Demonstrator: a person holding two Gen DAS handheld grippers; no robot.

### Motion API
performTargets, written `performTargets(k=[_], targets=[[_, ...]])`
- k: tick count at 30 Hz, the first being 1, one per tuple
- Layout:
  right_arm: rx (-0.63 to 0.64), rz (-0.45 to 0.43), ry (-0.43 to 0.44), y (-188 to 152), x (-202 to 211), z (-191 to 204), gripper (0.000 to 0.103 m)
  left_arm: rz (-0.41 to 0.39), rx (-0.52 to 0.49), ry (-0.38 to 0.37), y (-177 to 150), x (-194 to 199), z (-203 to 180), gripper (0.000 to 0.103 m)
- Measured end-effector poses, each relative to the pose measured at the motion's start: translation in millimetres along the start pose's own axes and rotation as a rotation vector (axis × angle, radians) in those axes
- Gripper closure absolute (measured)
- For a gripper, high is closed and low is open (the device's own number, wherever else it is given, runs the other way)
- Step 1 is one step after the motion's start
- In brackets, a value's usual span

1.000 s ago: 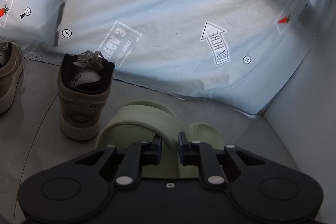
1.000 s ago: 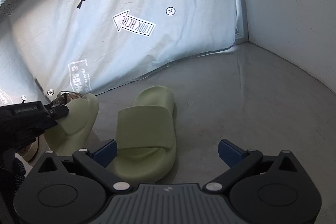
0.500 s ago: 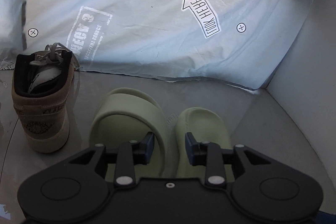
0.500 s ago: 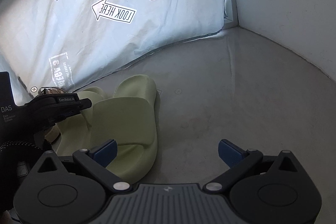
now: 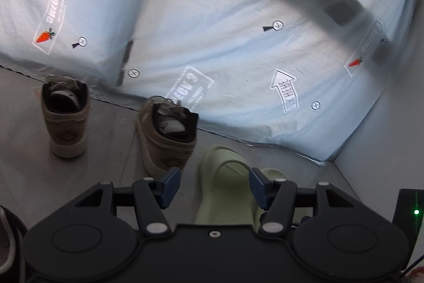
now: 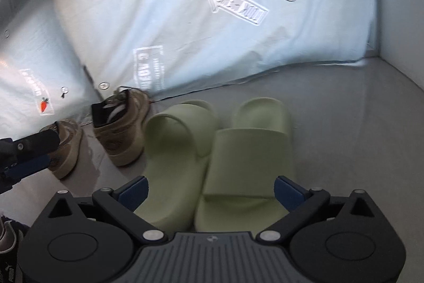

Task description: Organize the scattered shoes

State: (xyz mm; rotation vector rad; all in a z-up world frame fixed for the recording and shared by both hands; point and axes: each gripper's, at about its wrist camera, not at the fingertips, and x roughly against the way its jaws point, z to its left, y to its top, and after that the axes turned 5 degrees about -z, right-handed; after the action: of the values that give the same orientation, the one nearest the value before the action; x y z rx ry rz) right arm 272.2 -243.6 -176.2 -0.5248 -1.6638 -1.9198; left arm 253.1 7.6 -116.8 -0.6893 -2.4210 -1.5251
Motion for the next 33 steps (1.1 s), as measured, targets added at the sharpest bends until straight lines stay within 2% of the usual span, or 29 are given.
performTargets(k=[5, 8, 11, 16, 21, 24, 26, 29, 31, 33], targets=[[0.086, 0.098, -0.01, 0.9, -60.9, 37.9, 0.009, -0.038, 0.028, 0.05, 8.0, 12.7, 14.0, 0.045], [0.161, 0.157, -0.072, -9.3, -80.5, 45.3, 0.017, -0.054, 0.023, 0.05, 8.6, 18.8, 16.7, 0.045], [0.159, 0.137, -0.075, -18.3, -72.0, 37.8, 0.018, -0.039, 0.047, 0.052, 6.2, 18.1, 19.8, 0.045], [0.129, 0.156, -0.15, -23.6, -52.6, 17.4, 0.019, -0.03, 0.043, 0.023, 3.0, 18.5, 15.5, 0.045], [0.021, 0.159, -0.247, -25.9, -26.7, -36.8, 0.018, -0.007, 0.055, -0.003, -0.5, 15.3, 14.2, 0.045], [-0.053, 0.177, -0.24, -26.4, -16.8, -59.8, 0.018, 0.013, 0.067, -0.012, -3.8, 10.7, 13.9, 0.045], [-0.069, 0.145, -0.228, -25.9, -8.1, -60.0, 0.017, 0.019, 0.068, -0.021, -4.7, 9.1, 12.2, 0.045], [-0.026, 0.115, -0.172, -23.8, -2.5, -41.5, 0.017, 0.014, 0.046, -0.023, -3.8, 10.4, 10.1, 0.045], [0.051, 0.14, -0.141, -24.1, -8.9, -21.9, 0.018, 0.01, 0.045, -0.015, -2.7, 12.4, 11.9, 0.045], [0.161, 0.174, -0.171, -32.4, -22.1, -3.7, 0.017, 0.003, 0.051, -0.002, -1.5, 14.8, 15.2, 0.045]])
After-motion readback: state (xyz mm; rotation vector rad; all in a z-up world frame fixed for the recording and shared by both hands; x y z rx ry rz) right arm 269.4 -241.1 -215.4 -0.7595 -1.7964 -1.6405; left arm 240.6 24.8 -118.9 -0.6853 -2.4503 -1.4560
